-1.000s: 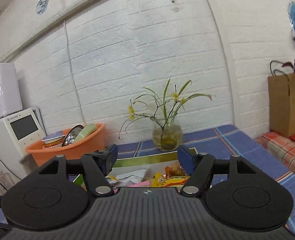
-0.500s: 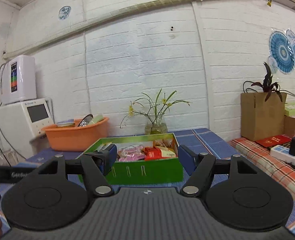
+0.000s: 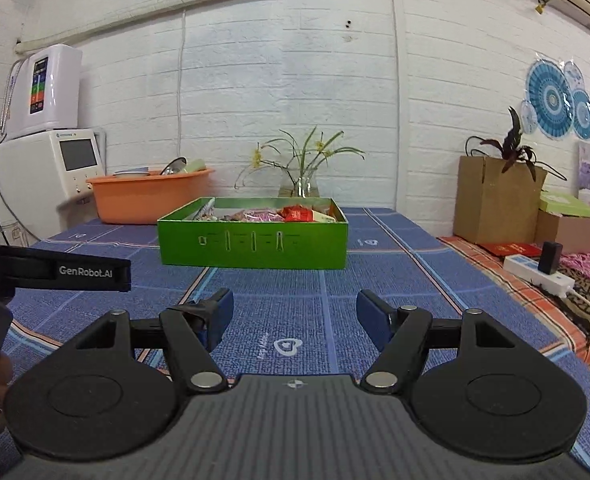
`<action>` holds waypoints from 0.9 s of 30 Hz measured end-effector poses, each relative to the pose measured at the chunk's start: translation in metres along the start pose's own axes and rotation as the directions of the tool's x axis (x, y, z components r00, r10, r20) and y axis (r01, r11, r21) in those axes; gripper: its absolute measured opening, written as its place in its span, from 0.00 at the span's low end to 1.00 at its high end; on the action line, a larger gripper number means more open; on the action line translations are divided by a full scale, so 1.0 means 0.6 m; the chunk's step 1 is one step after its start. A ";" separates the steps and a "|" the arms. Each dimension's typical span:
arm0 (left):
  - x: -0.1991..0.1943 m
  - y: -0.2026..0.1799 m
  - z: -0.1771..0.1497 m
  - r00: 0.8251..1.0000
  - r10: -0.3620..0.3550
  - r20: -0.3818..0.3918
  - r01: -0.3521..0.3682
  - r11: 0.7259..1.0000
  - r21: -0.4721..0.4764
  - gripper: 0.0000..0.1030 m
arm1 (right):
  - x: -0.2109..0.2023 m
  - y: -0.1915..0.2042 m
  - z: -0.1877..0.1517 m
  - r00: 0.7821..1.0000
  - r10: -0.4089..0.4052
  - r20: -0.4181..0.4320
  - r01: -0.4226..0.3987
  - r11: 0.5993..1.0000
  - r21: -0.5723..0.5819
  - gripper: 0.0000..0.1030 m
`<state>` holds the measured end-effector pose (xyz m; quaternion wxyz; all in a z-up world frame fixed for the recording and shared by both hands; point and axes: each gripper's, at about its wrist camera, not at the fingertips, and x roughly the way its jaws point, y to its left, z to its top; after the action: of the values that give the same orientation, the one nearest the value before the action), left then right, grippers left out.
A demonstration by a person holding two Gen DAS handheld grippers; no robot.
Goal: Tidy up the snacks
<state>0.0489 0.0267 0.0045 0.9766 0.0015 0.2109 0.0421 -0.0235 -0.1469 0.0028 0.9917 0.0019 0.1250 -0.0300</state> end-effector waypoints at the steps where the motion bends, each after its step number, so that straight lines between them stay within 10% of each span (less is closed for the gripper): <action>1: -0.001 -0.003 0.000 1.000 -0.002 -0.003 0.002 1.000 0.006 1.00 | 0.002 -0.002 -0.003 1.000 -0.003 -0.016 0.003 1.000 0.011 1.00; 27: 0.013 -0.055 -0.029 0.992 -0.063 -0.106 0.072 0.993 0.092 1.00 | 0.031 -0.030 -0.028 0.985 0.002 -0.175 0.020 0.993 0.119 1.00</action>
<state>0.0516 -0.0056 -0.0151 0.9641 0.0389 0.2626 -0.0011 -0.0109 -0.1656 -0.0180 0.9749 0.0635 0.2095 -0.0417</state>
